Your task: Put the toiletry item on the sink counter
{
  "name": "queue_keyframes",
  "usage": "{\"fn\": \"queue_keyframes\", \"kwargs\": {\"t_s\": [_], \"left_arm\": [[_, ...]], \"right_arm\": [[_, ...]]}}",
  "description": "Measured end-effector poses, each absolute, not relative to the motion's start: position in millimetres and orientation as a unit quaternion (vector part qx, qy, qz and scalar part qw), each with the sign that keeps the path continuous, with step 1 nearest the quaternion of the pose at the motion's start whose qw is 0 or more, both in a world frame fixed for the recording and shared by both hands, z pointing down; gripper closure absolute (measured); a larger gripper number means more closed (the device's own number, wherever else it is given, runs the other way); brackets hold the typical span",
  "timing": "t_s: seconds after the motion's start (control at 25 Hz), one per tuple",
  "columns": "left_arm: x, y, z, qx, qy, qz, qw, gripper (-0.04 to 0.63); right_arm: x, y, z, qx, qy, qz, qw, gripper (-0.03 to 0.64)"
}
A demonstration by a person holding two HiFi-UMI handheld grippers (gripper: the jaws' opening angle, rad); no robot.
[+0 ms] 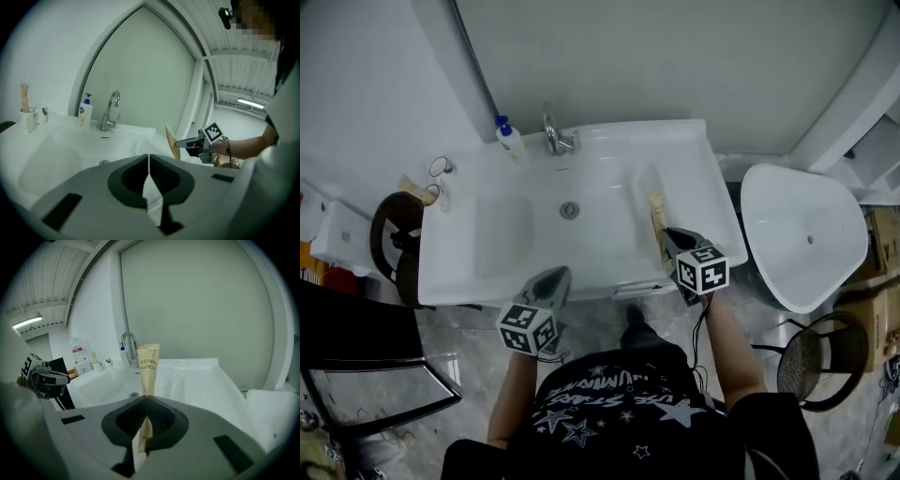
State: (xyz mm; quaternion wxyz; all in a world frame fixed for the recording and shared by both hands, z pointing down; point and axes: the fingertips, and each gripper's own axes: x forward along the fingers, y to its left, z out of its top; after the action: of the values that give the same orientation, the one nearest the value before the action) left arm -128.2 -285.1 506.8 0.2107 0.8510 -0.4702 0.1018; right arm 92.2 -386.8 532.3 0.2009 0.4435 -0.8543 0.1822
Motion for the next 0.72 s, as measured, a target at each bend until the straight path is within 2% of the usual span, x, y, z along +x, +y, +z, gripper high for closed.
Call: {"fn": "queue_keyframes", "kwargs": {"t_s": [0.52,0.72], "left_arm": [[-94,-359,505,0.827,-0.507,0.103,0.221,0.575],[-82,-388,505,0.819,-0.519,0.100,0.222,0.574]], "right_arm": [[143,-501,541,0.411,-0.859,0.120,0.281,0.600],[152,-537,545,0.397,-0.863,0.111,0.292,0.600]]}}
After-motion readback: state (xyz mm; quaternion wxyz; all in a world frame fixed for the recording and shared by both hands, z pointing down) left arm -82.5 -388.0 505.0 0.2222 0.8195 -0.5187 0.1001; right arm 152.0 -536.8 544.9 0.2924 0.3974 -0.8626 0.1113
